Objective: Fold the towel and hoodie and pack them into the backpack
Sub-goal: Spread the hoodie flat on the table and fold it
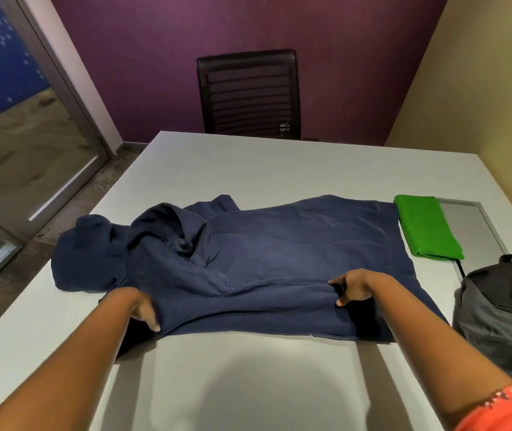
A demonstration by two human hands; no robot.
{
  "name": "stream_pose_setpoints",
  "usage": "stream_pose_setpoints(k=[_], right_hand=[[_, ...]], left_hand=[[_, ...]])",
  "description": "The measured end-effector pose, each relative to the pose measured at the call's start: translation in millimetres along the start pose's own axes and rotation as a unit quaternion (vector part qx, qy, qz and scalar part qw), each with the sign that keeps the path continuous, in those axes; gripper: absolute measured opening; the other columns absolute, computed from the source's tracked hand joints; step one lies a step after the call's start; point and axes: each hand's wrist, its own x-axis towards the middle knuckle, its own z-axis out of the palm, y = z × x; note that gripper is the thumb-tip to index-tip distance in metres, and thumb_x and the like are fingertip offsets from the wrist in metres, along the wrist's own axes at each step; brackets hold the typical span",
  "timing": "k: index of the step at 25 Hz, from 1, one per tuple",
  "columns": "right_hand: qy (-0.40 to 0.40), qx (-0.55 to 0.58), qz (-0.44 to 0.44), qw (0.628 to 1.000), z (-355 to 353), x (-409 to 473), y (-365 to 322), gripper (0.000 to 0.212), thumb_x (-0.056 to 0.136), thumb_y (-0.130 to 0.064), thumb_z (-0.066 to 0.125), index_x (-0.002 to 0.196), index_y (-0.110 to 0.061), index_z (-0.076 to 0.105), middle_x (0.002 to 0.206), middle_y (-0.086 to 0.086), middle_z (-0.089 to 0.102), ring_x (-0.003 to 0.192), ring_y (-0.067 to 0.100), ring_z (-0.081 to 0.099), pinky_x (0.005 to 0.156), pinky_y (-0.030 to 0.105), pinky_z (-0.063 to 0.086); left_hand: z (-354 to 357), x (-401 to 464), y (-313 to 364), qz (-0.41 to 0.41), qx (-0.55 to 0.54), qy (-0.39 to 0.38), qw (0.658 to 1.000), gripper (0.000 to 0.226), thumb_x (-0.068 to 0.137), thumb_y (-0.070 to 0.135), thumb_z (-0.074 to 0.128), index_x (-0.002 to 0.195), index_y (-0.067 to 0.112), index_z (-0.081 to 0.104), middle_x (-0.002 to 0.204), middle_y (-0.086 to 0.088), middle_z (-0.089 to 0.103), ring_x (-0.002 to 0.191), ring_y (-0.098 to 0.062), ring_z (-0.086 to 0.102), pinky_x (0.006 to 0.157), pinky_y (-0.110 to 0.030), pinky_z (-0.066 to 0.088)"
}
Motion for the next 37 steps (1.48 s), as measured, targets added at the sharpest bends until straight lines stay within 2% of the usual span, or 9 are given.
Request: stream_pose_setpoints(k=[3,6,9,12,20,24,28,32,37], right_hand=[[0.037,0.045,-0.024,0.998,-19.5,2.7,0.9,0.060,0.091,-0.034,0.058,0.145,-0.021,0.035,0.151,-0.001,0.035,0.137,0.020,0.035,0.111,0.026,0.027],[0.108,0.084,-0.032,0.990,-37.4,13.1,-2.8,0.049,0.092,-0.034,0.057,0.138,-0.019,0.047,0.144,0.004,0.045,0.131,0.025,0.043,0.108,0.032,0.034],[0.148,0.104,-0.041,0.983,-50.9,31.4,-6.2,0.040,0.092,-0.031,0.057,0.130,-0.019,0.054,0.136,0.006,0.053,0.125,0.025,0.049,0.103,0.035,0.041],[0.192,0.131,-0.049,0.971,-61.7,50.6,-9.4,0.034,0.093,-0.026,0.056,0.126,-0.019,0.058,0.132,0.003,0.057,0.121,0.023,0.052,0.100,0.036,0.044],[0.290,0.116,-0.074,0.947,-84.3,94.1,-12.5,0.031,0.093,-0.021,0.052,0.123,-0.022,0.057,0.130,0.001,0.054,0.118,0.023,0.050,0.089,0.033,0.046],[0.245,0.103,-0.066,0.962,-95.8,115.3,-15.0,0.071,0.087,-0.020,0.062,0.148,-0.024,0.025,0.158,0.000,0.012,0.143,0.022,0.020,0.114,0.035,0.026],[0.162,0.103,-0.060,0.980,-99.4,128.0,-17.4,0.100,0.079,-0.018,0.072,0.150,-0.031,0.003,0.158,-0.003,-0.012,0.145,0.024,0.011,0.114,0.041,0.027],[0.163,0.041,-0.043,0.985,-107.4,130.6,-21.3,0.124,0.068,-0.018,0.081,0.148,-0.033,-0.013,0.157,-0.002,-0.020,0.140,0.029,0.021,0.101,0.044,0.042],[0.153,-0.008,-0.036,0.988,-109.8,132.1,-27.1,0.126,0.067,-0.023,0.082,0.148,-0.031,-0.014,0.157,0.000,0.008,0.139,0.035,0.020,0.110,0.049,0.024]], left_hand=[[-46.9,-22.2,12.6,0.027,-0.059,0.014,0.998,0.035,0.096,0.022,0.042,0.115,0.001,0.062,0.118,-0.013,0.059,0.092,-0.027,0.060,0.063,-0.026,0.047],[-82.8,-22.8,29.3,0.088,-0.114,0.208,0.967,0.035,0.093,0.019,0.040,0.067,0.008,0.061,0.081,-0.011,0.067,0.068,-0.025,0.060,0.054,-0.026,0.042],[-105.6,-12.4,59.4,0.161,-0.119,0.430,0.880,0.028,0.091,0.020,0.043,0.065,0.012,0.045,0.075,-0.004,0.053,0.071,-0.024,0.048,0.061,-0.030,0.032],[-122.3,6.0,90.9,0.233,-0.165,0.482,0.828,0.019,0.090,0.013,0.042,0.075,0.009,0.053,0.081,-0.005,0.056,0.076,-0.026,0.051,0.062,-0.031,0.035],[-173.6,91.6,110.6,0.148,-0.165,0.454,0.863,0.034,0.089,0.001,0.038,0.113,0.014,0.059,0.116,-0.010,0.061,0.102,-0.030,0.055,0.074,-0.034,0.041],[-192.3,119.7,118.3,0.163,-0.117,0.355,0.913,0.046,0.098,0.017,0.037,0.144,0.011,0.028,0.156,-0.008,0.016,0.141,-0.025,0.022,0.107,-0.045,0.030],[-195.0,135.7,124.9,0.125,-0.138,0.296,0.937,0.061,0.096,0.033,0.042,0.147,0.013,0.014,0.154,-0.011,0.020,0.137,-0.032,0.029,0.108,-0.050,0.028],[-200.7,139.0,130.2,0.051,-0.171,0.286,0.942,0.058,0.084,0.058,0.050,0.124,0.016,0.047,0.124,-0.008,0.055,0.118,-0.029,0.047,0.103,-0.046,0.024],[-211.5,130.1,120.2,0.099,-0.159,0.216,0.958,0.056,0.079,0.063,0.053,0.114,0.020,0.061,0.122,-0.004,0.059,0.118,-0.027,0.049,0.109,-0.045,0.024]])
